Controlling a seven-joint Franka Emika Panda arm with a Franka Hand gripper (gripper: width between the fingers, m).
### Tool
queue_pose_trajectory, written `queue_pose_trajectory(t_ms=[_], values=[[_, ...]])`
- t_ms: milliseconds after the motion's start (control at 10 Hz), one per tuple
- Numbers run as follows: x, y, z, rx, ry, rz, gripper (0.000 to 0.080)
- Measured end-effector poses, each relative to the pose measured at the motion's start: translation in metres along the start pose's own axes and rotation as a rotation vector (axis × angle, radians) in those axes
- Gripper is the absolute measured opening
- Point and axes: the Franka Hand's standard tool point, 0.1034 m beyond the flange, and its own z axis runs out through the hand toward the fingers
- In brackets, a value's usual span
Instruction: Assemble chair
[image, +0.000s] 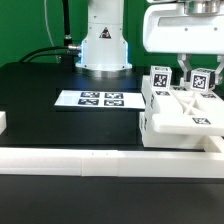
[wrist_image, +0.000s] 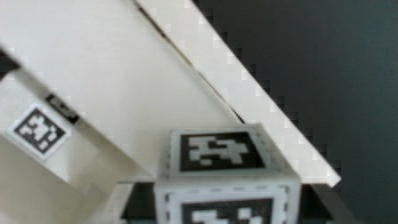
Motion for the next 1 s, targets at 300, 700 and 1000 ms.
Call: queue_pose_trajectory(t_ms=[300,700,1000], values=[[0.0009,0.0002,-0.0002,0.003,-0.002,0.155,0.0281],[-0.0008,0.0045,0.0007,0.069,-0.002,0.616,0.0281],[-0.0025,0.0039,0.0011,0.086,-0.026,0.815,0.0281]])
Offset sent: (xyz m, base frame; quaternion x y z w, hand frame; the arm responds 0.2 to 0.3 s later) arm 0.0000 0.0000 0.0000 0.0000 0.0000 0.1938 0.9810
